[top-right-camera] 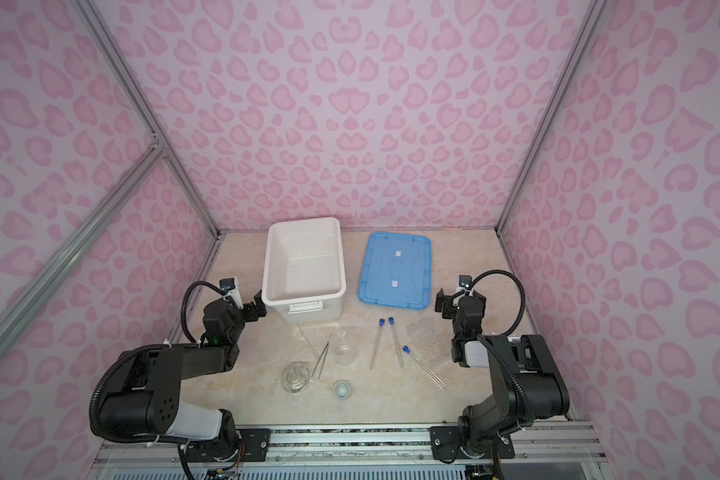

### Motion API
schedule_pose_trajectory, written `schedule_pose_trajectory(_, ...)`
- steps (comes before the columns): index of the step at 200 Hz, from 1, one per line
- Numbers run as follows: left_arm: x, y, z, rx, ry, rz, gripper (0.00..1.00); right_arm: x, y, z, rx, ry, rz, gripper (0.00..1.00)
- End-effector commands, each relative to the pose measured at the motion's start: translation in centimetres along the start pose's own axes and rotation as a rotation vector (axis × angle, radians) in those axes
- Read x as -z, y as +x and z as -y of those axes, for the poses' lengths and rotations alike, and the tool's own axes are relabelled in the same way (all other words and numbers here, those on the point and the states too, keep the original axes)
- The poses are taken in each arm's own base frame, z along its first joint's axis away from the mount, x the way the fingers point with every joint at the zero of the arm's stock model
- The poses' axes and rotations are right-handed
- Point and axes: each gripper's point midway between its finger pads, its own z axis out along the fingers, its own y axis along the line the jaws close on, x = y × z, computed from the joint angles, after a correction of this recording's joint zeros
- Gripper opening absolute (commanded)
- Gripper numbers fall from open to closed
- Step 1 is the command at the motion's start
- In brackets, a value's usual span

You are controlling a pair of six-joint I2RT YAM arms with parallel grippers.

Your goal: Organize the chemistry lab equipment

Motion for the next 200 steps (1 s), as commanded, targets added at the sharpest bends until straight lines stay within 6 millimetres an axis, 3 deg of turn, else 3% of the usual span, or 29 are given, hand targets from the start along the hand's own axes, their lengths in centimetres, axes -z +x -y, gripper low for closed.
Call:
schedule_pose_trajectory(1,1.0,-2.2,-2.7,0.082,-0.136,0.048,0.97,0.4,-1.0,1.0,-0.036,0.053,0.032,1.0)
schedule_pose_trajectory(41,4.6,-6.0,-6.9,0.302,-0.365,0.084,0.96,2.1,-4.1,2.4,-0.1,0.09,0.005,1.0)
schedule_pose_trajectory(72,6.5,-10.0,-5.3,0.393,-0.29,0.026,0.97,3.2,-6.5,3.0,-0.311,0.031,-0.023,1.0)
schedule_pose_trajectory(93,7.9,-12.3,-2.5,0.453,-0.163,0.018,0.97,3.7,-8.1,1.7,-0.374,-0.055,-0.051,1.0)
schedule_pose_trajectory(121,10.2,-14.8,2.2,0.373,-0.052,-0.071,0.97,4.4,-9.8,-0.2,-0.399,-0.159,-0.115,1.0)
schedule_pose_trajectory(158,12.9,-15.2,8.9,0.24,0.086,-0.189,0.97,6.5,-13.1,-4.8,-0.353,-0.369,-0.198,0.99)
schedule_pose_trajectory(200,15.6,-14.7,16.8,0.102,0.262,-0.255,0.98,8.9,-12.8,-8.4,-0.216,-0.426,-0.278,0.96)
